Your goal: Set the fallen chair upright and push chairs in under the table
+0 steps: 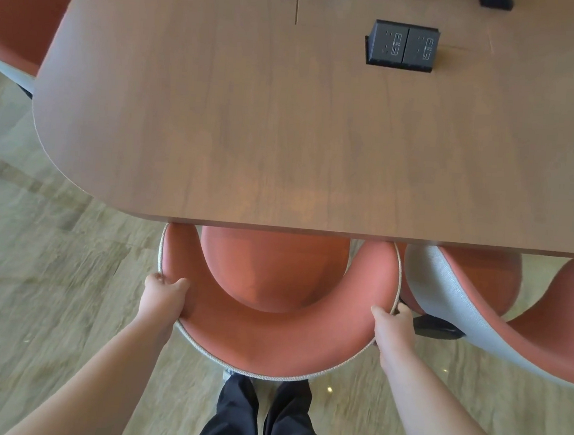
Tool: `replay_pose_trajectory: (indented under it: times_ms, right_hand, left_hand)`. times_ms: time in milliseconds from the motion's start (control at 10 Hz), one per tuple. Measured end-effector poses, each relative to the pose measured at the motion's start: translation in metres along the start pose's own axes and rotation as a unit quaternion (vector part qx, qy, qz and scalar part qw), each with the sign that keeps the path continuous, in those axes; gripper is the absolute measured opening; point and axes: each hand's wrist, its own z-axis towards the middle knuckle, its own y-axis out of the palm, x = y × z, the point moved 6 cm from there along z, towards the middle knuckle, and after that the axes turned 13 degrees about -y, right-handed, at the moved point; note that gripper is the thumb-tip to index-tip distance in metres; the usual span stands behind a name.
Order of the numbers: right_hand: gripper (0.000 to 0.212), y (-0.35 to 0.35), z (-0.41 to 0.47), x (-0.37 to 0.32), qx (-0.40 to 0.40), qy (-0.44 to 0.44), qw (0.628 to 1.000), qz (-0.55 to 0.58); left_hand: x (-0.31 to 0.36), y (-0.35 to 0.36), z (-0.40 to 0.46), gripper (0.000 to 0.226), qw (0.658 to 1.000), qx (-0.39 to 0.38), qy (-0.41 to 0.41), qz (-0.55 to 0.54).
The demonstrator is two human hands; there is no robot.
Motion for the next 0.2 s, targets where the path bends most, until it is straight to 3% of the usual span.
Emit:
replay_pose_trajectory:
  times_ms: [100,200]
  right_hand:
    - [0.048,-0.016,-0.024,-0.026,0.013,-0.056,0.998,0.015]
    - [0.052,-0.027,-0.052,-0.047,0.006,-0.115,0.993,0.010]
  left_hand:
    - [0.016,-0.012,-0.036,0.066,0.998,-0.012,0.051,-0.016]
    - [0.030,-0.021,-0.071,0.050,0.994,-0.038,0.099,-0.038]
